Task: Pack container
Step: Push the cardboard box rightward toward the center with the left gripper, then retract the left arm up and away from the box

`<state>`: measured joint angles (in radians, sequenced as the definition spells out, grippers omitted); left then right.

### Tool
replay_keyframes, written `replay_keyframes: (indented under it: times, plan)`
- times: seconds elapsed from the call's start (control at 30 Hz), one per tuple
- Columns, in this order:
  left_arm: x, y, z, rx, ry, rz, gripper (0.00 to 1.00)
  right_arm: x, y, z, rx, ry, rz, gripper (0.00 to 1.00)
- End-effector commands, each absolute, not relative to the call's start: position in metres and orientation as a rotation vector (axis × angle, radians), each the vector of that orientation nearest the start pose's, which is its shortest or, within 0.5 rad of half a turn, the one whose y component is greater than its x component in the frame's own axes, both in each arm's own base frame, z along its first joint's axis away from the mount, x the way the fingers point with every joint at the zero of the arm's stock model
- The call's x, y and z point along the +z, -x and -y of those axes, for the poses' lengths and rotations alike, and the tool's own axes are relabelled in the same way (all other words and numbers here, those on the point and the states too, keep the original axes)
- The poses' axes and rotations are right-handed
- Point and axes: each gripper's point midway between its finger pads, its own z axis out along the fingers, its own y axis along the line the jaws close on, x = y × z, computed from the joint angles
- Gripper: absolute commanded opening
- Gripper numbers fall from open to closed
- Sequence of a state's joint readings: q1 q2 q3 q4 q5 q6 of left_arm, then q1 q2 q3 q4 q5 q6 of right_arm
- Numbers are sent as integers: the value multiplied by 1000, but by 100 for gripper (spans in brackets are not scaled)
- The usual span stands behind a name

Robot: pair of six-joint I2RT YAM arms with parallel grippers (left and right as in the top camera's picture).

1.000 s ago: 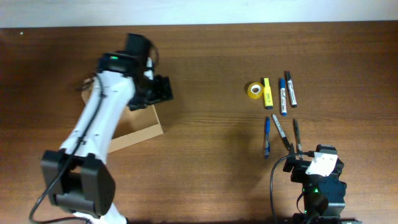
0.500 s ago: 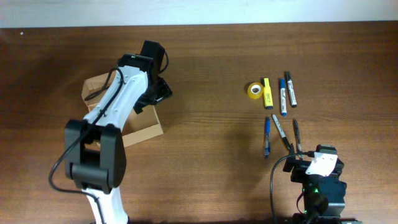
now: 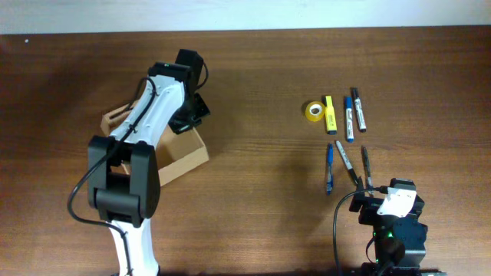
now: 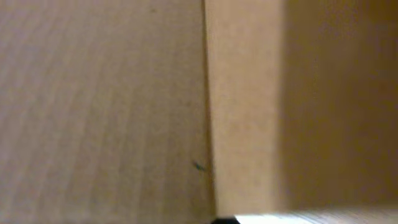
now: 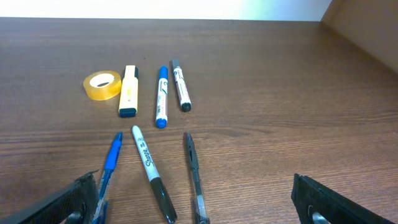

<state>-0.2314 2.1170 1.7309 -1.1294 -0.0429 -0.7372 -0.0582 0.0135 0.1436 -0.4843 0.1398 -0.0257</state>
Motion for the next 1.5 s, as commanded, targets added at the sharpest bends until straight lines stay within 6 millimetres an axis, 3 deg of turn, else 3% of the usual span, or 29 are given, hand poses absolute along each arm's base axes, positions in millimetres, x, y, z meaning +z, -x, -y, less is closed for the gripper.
replay_keyframes:
  times: [0.0,0.23,0.33,0.4,0.57,0.7,0.87,0.93,1.03,1.27,1.47]
  plan:
    - [102,-432,115,-40,586,-2931,2,123,-218,38,-191,-141,-1915,99]
    - [173,-437,180,-88,247,-2823,2,123,-218,38,-191,-141,-1915,99]
    - [188,-428,210,-89,139,-2789,2,123,-218,38,-191,-141,-1915,99]
    - [191,-412,246,-118,40,-2781,2,123,-218,38,-191,-141,-1915,99]
    - [181,-386,289,-73,19,-2764,2,123,-218,38,-191,-140,-1915,99]
    - [159,-374,319,-85,-20,-2790,2,123,-218,38,-191,-141,-1915,99]
    - [122,-379,328,-58,-66,-2840,2,123,-218,38,-191,-141,-1915,99]
    - [102,-389,322,-25,-62,-2862,2,123,-218,38,-191,-141,-1915,99]
    - [86,-400,315,-21,-24,-2883,2,123,-218,38,-191,-141,-1915,99]
    - [81,-432,304,-99,72,-2845,2,123,-218,38,-191,-141,-1915,99]
    - [75,-441,299,-163,111,-2867,2,123,-218,38,-191,-141,-1915,99]
